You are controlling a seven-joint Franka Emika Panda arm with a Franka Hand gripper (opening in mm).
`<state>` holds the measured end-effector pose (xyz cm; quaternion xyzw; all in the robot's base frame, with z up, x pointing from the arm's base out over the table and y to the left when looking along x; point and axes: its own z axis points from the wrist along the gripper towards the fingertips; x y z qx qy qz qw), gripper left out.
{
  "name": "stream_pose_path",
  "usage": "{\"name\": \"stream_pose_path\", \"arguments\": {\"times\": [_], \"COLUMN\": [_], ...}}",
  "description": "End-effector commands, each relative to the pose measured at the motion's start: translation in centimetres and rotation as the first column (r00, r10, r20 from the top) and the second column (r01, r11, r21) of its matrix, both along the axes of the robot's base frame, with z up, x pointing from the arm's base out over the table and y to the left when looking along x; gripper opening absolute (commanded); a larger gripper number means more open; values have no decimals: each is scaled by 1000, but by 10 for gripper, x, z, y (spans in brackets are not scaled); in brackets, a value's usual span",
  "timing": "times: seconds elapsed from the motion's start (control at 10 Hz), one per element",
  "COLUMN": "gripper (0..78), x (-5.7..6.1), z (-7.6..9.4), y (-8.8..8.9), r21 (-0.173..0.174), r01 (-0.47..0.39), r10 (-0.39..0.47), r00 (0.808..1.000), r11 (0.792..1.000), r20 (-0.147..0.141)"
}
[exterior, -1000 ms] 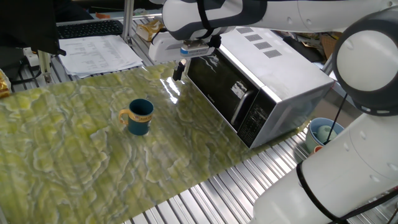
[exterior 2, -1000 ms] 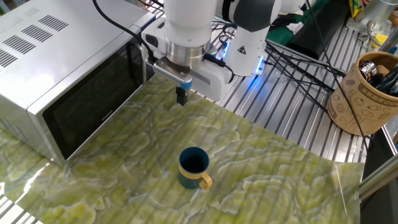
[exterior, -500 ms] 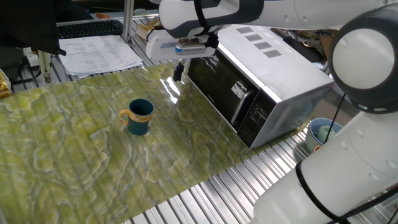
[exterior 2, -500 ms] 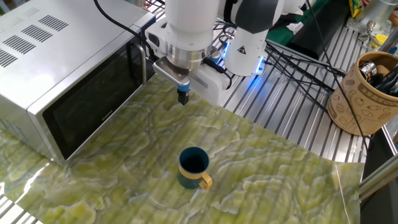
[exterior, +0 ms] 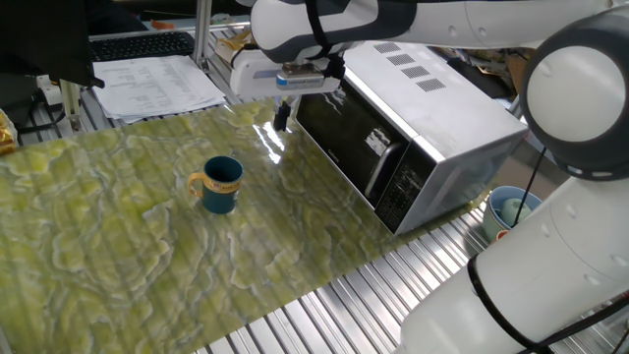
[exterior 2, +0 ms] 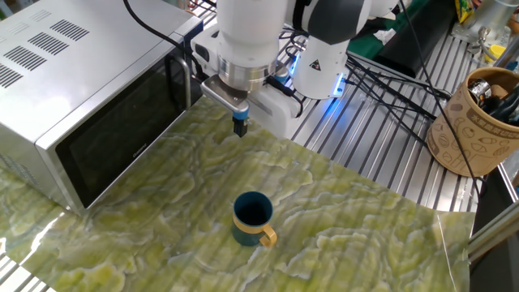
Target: Put the bowl into the microwave
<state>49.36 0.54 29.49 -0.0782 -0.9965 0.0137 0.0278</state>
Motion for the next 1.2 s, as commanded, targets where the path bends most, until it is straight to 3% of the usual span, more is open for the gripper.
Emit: {"name": "stream_pose_path", "arguments": {"times": [0.1, 0.8, 1.2], "gripper": [0, 0, 0], "x": [-1, -4, -10], "z": [-1, -9, -16], "y": [0, -7, -29], "r21": [3, 20, 36], "r01": [6, 22, 48], "r10": [-6, -22, -48], "r00": [1000, 1000, 999], "r11": [1000, 1000, 998], "r20": [3, 10, 12]}}
